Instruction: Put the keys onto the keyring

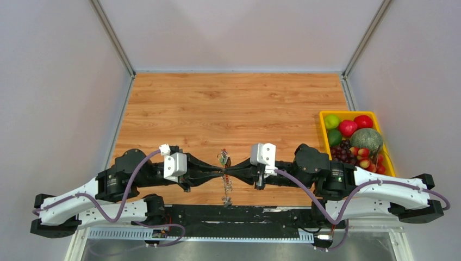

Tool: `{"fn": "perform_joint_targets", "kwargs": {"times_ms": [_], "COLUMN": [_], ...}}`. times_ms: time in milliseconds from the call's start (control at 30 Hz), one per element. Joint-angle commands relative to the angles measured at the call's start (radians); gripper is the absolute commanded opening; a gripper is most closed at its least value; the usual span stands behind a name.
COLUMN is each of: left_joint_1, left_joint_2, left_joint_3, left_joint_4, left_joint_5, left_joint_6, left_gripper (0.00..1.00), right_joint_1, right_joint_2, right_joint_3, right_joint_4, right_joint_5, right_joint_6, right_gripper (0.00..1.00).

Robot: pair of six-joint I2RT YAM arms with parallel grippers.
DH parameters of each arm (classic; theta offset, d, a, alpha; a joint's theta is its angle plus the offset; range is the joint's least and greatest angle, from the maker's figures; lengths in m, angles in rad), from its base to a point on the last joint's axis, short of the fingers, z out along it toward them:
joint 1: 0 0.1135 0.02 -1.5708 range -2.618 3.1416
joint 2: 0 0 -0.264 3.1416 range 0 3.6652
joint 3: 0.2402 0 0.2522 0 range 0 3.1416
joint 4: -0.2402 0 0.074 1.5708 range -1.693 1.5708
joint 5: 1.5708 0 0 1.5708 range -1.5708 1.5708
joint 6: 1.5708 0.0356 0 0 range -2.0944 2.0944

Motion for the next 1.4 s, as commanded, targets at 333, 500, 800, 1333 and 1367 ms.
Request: {"fn": "perform_joint_targets", "kwargs": {"times_ms": [333, 500, 800, 1333, 1367], "left_joint_1": [-0.002, -0.002, -0.002, -0.002, -0.002], "left_joint_2": [0.007, 0.000, 0.029, 0.106, 0.112], "left_joint_3": [0.010, 0.010, 0.059, 0.160, 0.164], "left_joint_4": [0.040, 0.044, -0.037, -0.260, -0.269], "left_joint_5": [-0.081, -0.099, -0.135, -0.099, -0.093], "left_joint_6": [-0.003, -0.001, -0.007, -0.014, -0.017], "left_gripper": [0.00, 0.00, 0.00, 0.00, 0.00], "right_joint_1": [-0.001, -0.001, -0.002, -0.002, -0.003], "right_joint_2": [-0.012, -0.019, -0.029, 0.037, 0.047], "right_joint_3": [-0.015, -0.019, 0.011, 0.103, 0.108], "right_joint_4": [0.071, 0.045, -0.057, -0.383, -0.388], "right_joint_5": [-0.057, -0.054, -0.025, 0.108, 0.104], "right_joint_6": [-0.005, 0.003, 0.020, 0.079, 0.079], "right_gripper": [0.00, 0.00, 0.18, 0.34, 0.34]}}
